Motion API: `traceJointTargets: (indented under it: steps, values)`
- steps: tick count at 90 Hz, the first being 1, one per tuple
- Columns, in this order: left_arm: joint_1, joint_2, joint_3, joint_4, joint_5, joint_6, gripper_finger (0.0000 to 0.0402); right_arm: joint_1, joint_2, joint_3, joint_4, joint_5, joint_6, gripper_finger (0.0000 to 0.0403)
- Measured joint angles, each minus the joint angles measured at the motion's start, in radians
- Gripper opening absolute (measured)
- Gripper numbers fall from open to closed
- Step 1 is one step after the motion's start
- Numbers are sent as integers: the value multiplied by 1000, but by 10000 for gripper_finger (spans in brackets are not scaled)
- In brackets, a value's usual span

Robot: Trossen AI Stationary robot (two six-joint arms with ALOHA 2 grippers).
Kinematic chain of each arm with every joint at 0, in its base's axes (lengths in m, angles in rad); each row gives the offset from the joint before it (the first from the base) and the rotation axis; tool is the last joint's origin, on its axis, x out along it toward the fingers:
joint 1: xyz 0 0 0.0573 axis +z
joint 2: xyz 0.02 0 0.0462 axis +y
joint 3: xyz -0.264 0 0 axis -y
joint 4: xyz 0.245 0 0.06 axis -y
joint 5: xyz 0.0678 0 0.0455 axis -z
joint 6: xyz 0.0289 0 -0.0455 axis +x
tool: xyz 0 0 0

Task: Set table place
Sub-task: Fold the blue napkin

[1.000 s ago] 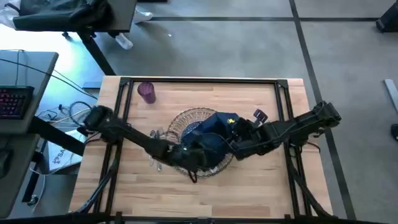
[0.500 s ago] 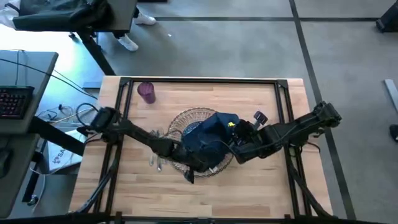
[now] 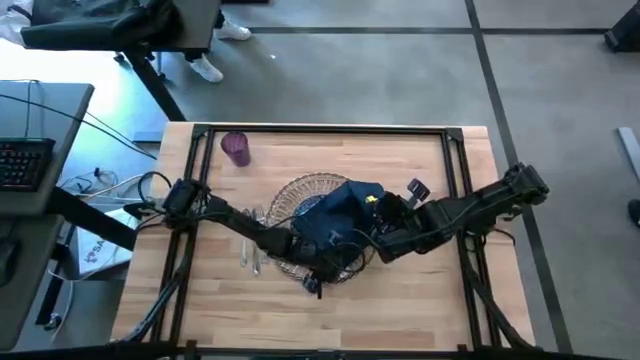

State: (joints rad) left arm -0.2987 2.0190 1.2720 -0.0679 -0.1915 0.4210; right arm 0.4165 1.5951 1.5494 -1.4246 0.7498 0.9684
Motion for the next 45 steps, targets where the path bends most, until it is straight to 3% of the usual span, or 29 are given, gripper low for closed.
traceJointTargets:
  steps: [15, 45]
  values:
    - [19, 0, 0, -32, 22, -25, 98, 0, 0, 0, 0, -10, 0, 0]
    - [8, -1, 0, -20, -62, 10, 5, 0, 0, 0, 1, -7, 0, 0]
